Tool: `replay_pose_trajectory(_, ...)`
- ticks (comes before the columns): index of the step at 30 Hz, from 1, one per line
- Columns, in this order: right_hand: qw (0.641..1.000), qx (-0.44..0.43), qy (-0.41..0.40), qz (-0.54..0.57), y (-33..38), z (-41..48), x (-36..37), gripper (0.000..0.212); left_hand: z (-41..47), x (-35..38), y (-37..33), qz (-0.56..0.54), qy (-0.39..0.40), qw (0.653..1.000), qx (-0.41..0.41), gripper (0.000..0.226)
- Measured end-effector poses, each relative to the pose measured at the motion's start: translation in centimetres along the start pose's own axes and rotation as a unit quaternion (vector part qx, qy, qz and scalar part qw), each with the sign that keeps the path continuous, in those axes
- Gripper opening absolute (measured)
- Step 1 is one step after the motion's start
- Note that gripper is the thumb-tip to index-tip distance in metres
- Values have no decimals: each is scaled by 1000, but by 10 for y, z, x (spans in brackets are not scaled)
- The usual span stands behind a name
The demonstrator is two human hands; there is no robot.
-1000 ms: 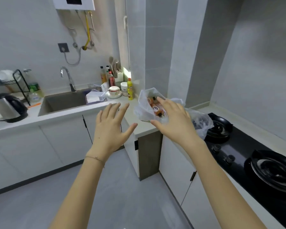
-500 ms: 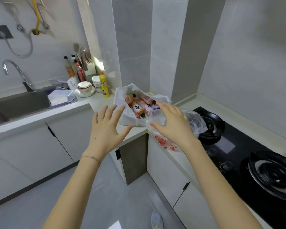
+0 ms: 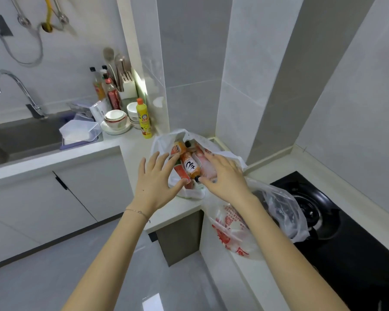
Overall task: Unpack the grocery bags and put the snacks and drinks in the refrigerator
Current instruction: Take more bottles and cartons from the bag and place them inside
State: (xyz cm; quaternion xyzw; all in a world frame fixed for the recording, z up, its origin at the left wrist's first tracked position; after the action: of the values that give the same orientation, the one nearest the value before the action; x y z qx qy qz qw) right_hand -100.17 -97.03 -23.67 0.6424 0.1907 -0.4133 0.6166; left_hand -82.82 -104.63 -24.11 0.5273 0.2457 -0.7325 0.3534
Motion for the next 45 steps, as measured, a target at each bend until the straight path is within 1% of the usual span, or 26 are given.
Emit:
replay_pose_trajectory(5, 999, 17, 27, 8, -27, 51, 26, 75, 47, 37, 8, -2, 14, 1000, 9, 75)
replay_pose_trajectory(9, 998, 39, 43, 5, -47, 86, 47, 73, 84, 61, 17, -6, 8, 1000, 26, 72)
replay_pose_trajectory(14, 997, 62, 40, 13, -62, 125, 67, 69, 127, 81, 29, -1, -8, 997, 74, 66)
replay_pose_trajectory(19, 996, 73, 37, 24, -72, 150, 90, 70, 166, 107, 31, 11, 6, 990, 139, 59)
replay_pose_trajectory(24, 994, 91, 53, 8, -86, 166, 109, 70, 189, 129, 33, 22, 28, 987, 160, 65)
replay_pose_trajectory(28, 991, 95, 97, 14, -94, 182, 127, 76, 199, 143, 37, 57, 35, 985, 159, 62)
replay_pose_trajectory(31, 989, 96, 109, 22, -96, 189, 138, 80, 206, 153, 39, 86, 54, 982, 158, 60)
replay_pose_trajectory(34, 988, 97, 121, 23, -96, 197, 149, 84, 213, 160, 42, 102, 13, 983, 153, 50)
replay_pose_trajectory(37, 982, 110, 152, 30, -100, 208, 161, 83, 223, 163, 42, 88, -35, 984, 149, 32)
replay_pose_trajectory(40, 978, 128, 161, 39, -106, 218, 168, 85, 237, 164, 39, 86, -35, 985, 144, 20)
replay_pose_trajectory(42, 980, 128, 151, 34, -110, 226, 170, 86, 244, 164, 37, 71, -33, 987, 137, 21)
replay_pose_trajectory(45, 982, 126, 140, 23, -117, 240, 177, 87, 253, 162, 42, 11, -33, 995, 97, 25)
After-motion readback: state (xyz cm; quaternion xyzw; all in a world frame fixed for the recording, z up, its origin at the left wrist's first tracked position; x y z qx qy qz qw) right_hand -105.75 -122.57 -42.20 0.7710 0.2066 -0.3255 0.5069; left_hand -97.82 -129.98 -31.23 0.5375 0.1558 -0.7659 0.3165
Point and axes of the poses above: each hand's wrist, its own z-axis towards the middle knuckle, its own x-axis out of the palm, y = z × x, the point moved 6 cm from there along z, towards the middle knuckle, and after that the axes turned 14 degrees about z, right-handed, at the moved point
